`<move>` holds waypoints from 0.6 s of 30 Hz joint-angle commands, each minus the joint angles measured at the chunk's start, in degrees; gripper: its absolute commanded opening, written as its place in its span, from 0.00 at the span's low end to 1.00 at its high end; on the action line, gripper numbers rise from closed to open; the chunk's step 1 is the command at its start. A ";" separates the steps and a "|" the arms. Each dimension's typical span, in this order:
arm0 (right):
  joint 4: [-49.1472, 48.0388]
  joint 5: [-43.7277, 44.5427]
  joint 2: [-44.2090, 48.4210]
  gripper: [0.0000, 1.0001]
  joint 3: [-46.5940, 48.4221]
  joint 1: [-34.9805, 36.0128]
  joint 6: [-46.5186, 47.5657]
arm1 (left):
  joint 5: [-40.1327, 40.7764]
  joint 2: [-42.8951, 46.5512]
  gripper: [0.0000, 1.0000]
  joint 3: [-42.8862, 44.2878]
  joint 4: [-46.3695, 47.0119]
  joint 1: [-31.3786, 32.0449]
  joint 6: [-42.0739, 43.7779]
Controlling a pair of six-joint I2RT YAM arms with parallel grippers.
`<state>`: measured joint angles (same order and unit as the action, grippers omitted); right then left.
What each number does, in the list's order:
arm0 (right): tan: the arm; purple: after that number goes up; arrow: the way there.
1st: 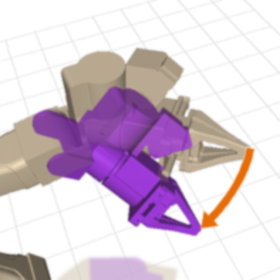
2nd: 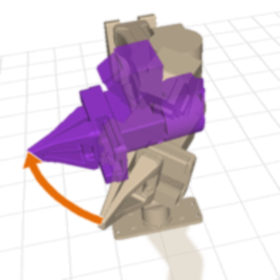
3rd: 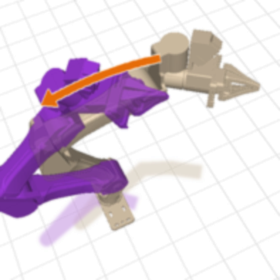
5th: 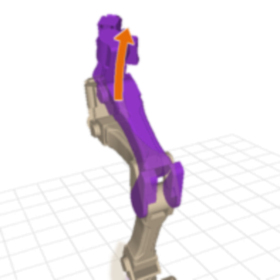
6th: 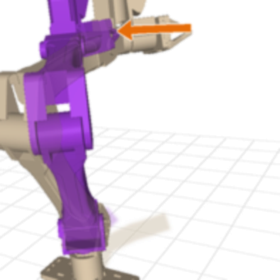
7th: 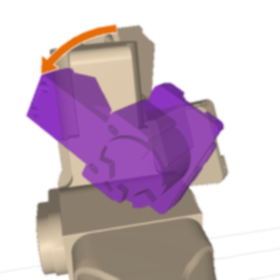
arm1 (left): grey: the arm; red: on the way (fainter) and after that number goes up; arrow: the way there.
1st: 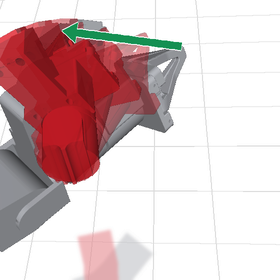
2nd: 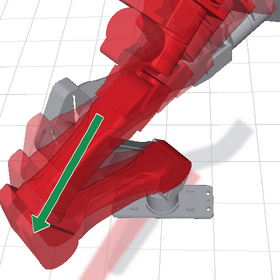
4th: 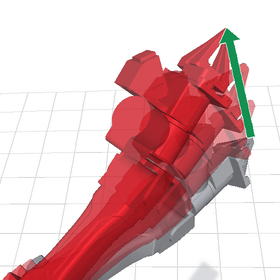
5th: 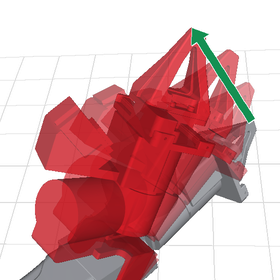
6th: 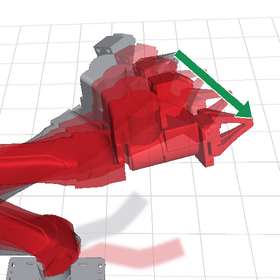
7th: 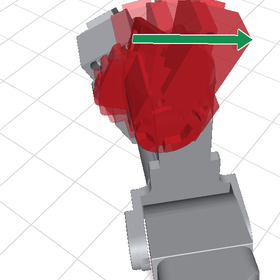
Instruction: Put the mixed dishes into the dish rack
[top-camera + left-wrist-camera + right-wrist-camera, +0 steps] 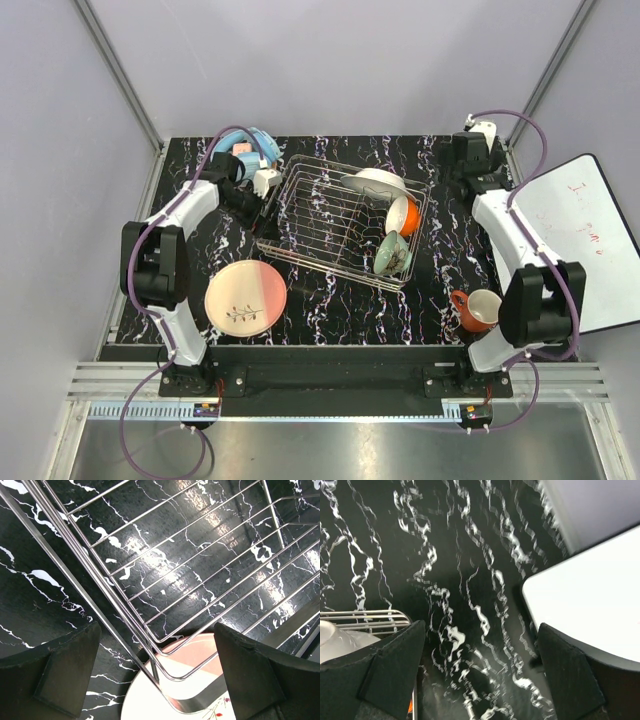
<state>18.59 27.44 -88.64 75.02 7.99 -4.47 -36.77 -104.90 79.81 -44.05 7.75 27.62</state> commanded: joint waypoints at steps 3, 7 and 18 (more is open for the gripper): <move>8.39 -7.57 -4.34 1.00 3.82 -2.19 -12.66 | 0.56 2.77 0.99 -1.15 1.51 -0.37 1.74; 8.31 -10.73 -5.58 0.99 2.59 -2.36 -13.11 | 0.83 3.30 0.99 -1.67 1.69 -0.37 1.91; 7.87 -15.92 -8.47 0.98 2.49 -2.28 -14.51 | 1.70 3.56 0.99 -2.82 2.57 -0.37 2.35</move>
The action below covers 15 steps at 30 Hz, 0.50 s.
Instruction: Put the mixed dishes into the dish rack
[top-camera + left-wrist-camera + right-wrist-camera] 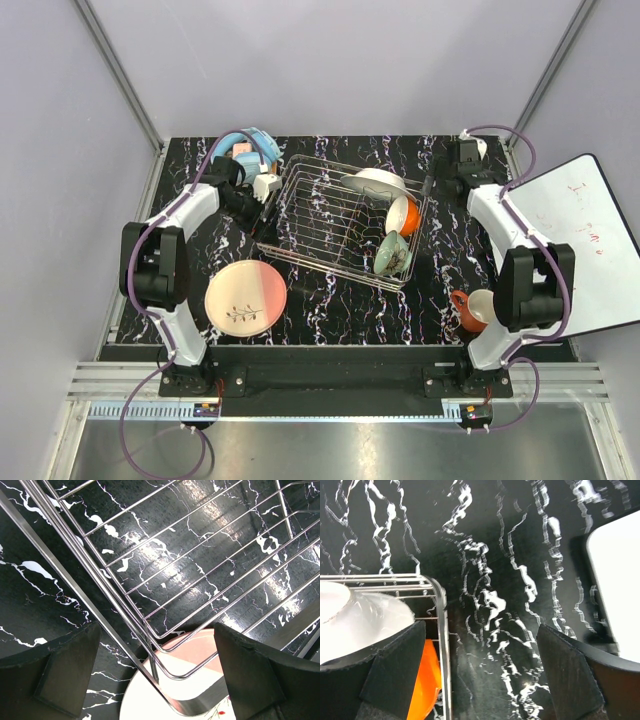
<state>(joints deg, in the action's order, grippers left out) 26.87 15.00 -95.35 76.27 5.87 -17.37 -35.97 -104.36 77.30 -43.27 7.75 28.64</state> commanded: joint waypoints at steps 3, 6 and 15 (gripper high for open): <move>-0.42 -4.28 -3.61 0.98 1.86 -0.16 -1.62 | 1.16 3.37 0.99 -0.83 1.96 -0.37 1.42; -0.24 -3.76 -5.54 0.98 2.65 -0.24 -1.71 | 1.16 3.72 0.99 -1.18 2.05 -0.37 1.42; -0.16 -3.75 -10.73 0.99 8.19 -4.63 -2.23 | 2.74 5.21 0.99 -3.64 1.43 -0.28 3.61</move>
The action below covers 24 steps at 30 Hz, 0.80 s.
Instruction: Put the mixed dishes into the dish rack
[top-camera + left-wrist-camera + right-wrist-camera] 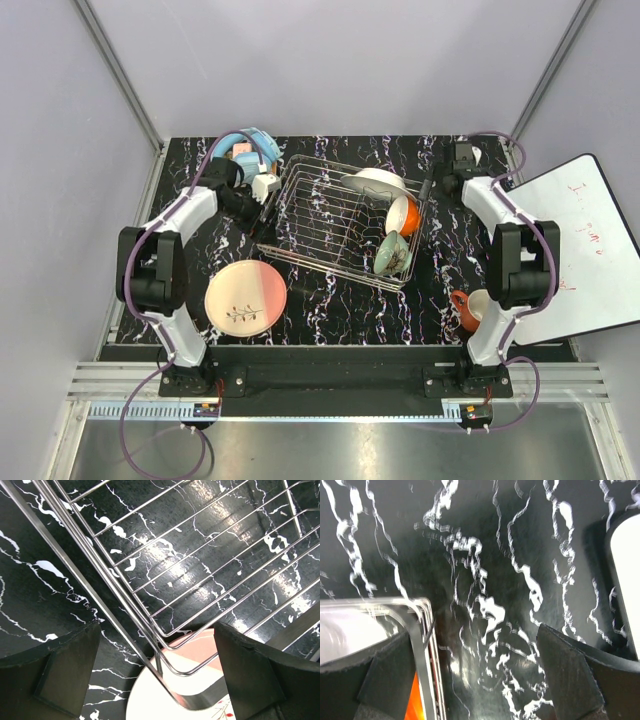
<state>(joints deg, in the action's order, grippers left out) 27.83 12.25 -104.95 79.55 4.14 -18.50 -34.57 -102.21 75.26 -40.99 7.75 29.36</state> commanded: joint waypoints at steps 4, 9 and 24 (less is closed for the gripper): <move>-0.50 -2.58 -4.73 0.99 9.21 -3.79 -0.92 | 3.10 3.25 0.99 -3.37 -1.02 -0.28 4.38; -0.41 -3.64 -7.20 0.99 11.68 -3.79 -0.48 | 4.07 4.12 0.99 -6.35 -0.93 -0.28 4.83; -0.24 -8.38 -13.62 0.99 18.53 -5.55 -0.31 | 3.19 10.28 0.99 -13.65 -1.02 1.21 2.89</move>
<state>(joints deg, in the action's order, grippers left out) 29.93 0.01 -116.68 94.52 0.95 -18.39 -34.20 -94.19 65.01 -36.47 8.45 29.43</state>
